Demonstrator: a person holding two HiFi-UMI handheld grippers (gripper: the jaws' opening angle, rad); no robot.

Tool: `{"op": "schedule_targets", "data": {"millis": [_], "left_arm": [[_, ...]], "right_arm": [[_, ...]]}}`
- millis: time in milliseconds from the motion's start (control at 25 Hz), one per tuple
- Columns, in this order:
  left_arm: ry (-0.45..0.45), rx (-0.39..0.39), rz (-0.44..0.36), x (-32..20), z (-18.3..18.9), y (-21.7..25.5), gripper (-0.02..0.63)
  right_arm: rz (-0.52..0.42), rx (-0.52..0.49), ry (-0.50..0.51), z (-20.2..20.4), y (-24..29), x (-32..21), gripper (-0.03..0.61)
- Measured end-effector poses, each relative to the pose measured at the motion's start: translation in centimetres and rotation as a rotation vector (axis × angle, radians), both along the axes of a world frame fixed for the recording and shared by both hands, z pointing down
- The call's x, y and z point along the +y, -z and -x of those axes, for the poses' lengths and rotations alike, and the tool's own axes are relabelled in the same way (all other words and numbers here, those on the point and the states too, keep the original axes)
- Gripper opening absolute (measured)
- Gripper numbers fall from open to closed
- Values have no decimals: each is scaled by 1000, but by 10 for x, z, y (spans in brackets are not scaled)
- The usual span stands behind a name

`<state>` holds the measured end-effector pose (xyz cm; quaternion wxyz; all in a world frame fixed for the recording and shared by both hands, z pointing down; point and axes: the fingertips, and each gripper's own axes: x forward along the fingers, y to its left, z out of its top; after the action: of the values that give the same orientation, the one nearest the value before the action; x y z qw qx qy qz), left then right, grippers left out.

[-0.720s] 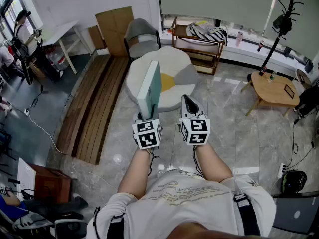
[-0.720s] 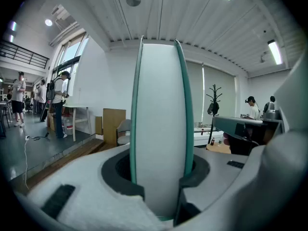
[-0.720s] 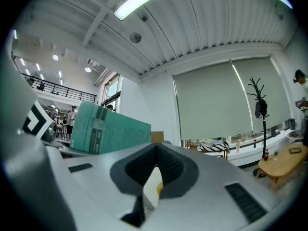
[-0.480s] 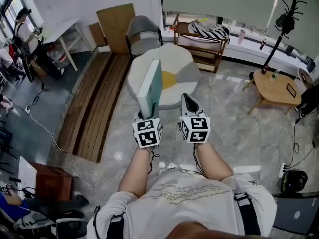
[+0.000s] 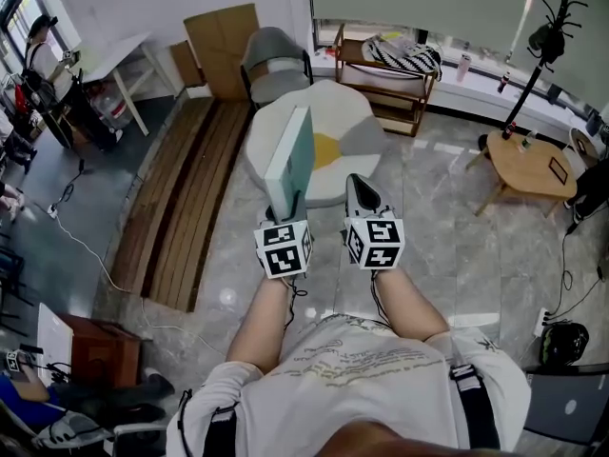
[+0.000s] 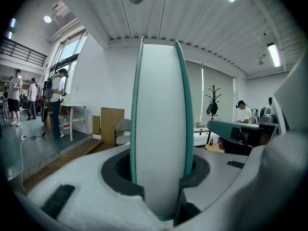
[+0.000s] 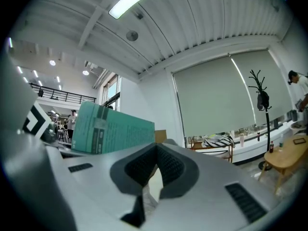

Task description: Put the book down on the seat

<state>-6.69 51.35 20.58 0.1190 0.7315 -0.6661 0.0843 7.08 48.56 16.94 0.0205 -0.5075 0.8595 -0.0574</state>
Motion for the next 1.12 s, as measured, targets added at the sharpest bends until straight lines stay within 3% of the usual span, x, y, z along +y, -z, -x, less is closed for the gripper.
{"op": "schedule_targets", "data": {"millis": [440,720,1120], "left_arm": [[-62,15,0,-2,35,-4,158],[-91,17,39,1,52,-24,158],[-70,19,66,-19,80,-38,159]], "right_arm": [[11,29,-30,41,-6,7,26],[12,26,-36,61,-7,7,26],[9,19,-23,85,-11,-26,26]]}}
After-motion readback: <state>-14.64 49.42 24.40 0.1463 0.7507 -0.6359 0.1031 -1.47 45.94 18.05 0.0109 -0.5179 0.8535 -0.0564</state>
